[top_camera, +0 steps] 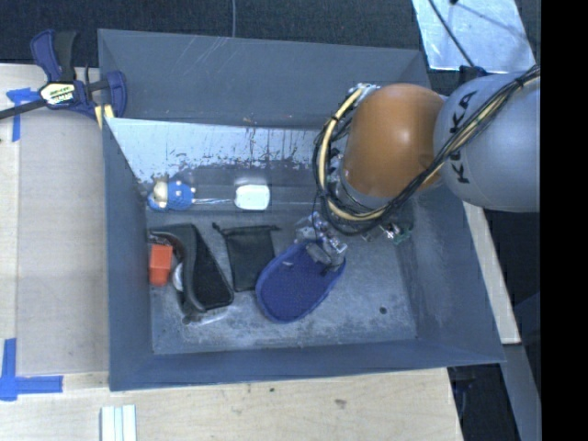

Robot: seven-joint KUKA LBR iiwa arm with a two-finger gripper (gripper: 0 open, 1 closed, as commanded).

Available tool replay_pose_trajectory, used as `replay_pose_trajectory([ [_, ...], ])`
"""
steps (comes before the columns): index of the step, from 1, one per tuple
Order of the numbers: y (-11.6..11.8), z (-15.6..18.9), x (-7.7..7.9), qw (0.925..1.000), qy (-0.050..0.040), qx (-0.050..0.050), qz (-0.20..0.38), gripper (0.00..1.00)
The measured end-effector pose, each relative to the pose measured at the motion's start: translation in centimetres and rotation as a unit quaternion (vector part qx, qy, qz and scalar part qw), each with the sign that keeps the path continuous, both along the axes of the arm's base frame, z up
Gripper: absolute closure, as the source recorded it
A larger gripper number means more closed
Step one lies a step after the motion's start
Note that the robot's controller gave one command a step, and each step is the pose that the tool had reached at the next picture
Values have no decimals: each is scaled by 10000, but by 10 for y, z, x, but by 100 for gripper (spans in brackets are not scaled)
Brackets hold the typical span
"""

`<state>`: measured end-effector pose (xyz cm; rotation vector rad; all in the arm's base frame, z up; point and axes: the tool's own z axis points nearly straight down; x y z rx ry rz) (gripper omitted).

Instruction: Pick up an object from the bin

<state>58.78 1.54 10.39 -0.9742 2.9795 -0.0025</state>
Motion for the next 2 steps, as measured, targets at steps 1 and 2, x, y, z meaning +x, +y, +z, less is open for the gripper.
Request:
replay_pose_trajectory([
  [1,2,93,-5,10000,-27,0,55,100],
  [2,17,188,-4,9999,-33,3,159,100],
])
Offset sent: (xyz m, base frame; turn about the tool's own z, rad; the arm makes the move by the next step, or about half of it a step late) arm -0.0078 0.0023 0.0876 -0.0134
